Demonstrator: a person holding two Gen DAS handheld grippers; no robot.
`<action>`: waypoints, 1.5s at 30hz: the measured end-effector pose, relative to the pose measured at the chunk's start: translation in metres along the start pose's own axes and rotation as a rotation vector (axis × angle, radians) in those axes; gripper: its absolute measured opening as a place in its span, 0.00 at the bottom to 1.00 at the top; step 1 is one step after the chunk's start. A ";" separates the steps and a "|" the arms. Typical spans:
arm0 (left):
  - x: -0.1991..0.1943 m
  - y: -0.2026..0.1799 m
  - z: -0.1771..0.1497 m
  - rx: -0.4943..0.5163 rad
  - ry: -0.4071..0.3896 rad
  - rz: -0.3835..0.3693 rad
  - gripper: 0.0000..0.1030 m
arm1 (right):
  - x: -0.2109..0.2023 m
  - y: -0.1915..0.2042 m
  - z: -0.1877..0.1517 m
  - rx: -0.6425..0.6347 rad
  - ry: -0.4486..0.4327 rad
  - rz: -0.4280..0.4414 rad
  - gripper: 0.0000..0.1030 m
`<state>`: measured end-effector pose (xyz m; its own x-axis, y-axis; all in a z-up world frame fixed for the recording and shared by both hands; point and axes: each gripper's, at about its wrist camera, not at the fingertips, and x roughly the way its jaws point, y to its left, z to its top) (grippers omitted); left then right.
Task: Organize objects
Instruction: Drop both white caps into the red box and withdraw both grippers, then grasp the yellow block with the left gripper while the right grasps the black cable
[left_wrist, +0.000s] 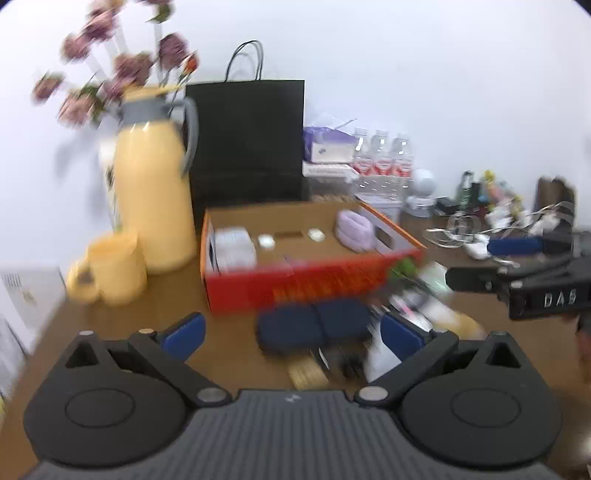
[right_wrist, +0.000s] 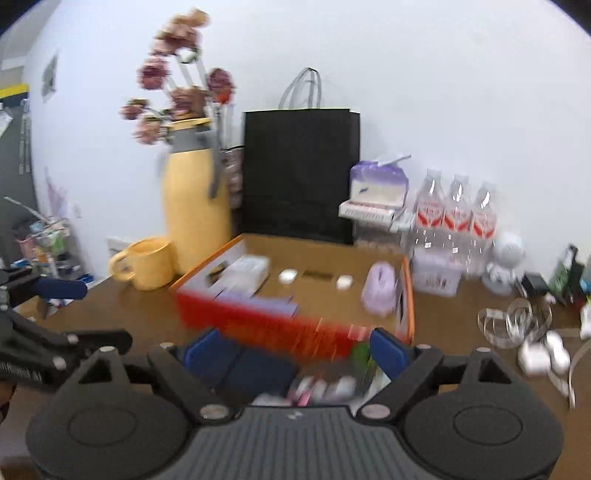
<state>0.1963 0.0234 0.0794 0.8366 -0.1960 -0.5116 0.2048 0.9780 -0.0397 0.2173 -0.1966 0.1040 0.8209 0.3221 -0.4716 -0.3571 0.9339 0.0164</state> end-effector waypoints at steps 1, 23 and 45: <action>-0.014 0.000 -0.013 -0.022 0.002 0.001 1.00 | -0.015 0.005 -0.016 0.018 -0.003 -0.007 0.85; -0.048 -0.008 -0.107 0.039 0.038 0.032 0.92 | -0.090 0.040 -0.099 0.033 0.085 -0.005 0.68; 0.139 0.030 -0.051 0.256 0.147 -0.309 0.32 | 0.154 0.041 -0.033 -0.094 0.272 0.104 0.51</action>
<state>0.2931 0.0290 -0.0365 0.6381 -0.4468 -0.6270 0.5700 0.8216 -0.0054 0.3141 -0.1137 0.0028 0.6331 0.3500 -0.6904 -0.4826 0.8758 0.0014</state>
